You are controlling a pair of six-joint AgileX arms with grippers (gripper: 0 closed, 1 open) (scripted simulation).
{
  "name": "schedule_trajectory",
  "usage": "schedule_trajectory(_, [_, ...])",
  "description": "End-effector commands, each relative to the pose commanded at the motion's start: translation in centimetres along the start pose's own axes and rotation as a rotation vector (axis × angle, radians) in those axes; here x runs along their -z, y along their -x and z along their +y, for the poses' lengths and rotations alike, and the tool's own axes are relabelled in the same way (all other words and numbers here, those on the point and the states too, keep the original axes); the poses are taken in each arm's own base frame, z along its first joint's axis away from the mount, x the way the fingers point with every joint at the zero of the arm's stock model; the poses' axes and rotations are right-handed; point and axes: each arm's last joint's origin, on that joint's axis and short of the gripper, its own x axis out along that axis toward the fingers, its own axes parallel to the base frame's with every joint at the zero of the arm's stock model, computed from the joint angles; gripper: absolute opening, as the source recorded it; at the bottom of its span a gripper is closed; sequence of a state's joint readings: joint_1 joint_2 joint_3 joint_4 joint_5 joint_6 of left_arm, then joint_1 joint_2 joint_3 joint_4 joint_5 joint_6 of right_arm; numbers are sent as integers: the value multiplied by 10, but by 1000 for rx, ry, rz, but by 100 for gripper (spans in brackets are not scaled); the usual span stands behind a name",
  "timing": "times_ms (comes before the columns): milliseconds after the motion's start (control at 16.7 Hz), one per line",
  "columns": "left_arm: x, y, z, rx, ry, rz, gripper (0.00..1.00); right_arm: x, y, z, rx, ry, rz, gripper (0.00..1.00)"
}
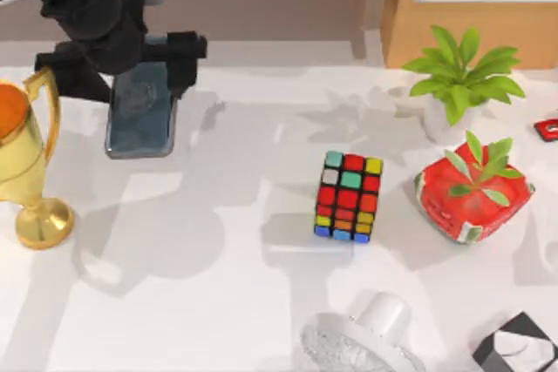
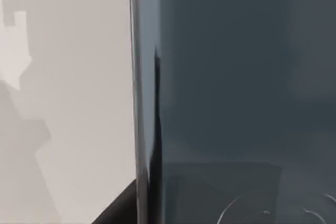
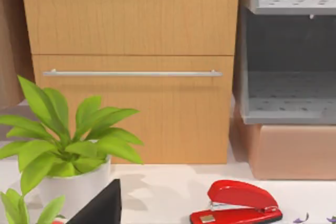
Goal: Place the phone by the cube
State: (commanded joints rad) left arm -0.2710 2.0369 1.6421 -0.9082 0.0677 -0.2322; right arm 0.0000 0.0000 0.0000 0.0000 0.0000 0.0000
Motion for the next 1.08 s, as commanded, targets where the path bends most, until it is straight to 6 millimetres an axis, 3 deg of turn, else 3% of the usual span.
schedule_trajectory(240, [28,-20,-56,-37,12,152,0,0,0,0,0,0,0,100])
schedule_trajectory(480, [50,-25,-89,-101,15,222,0,0,0,0,0,0,0,100])
schedule_trajectory(660, [57,-24,-99,-126,16,231,0,0,0,0,0,0,0,100])
schedule_trajectory(1080, [56,-23,-98,-125,18,229,0,0,0,0,0,0,0,100])
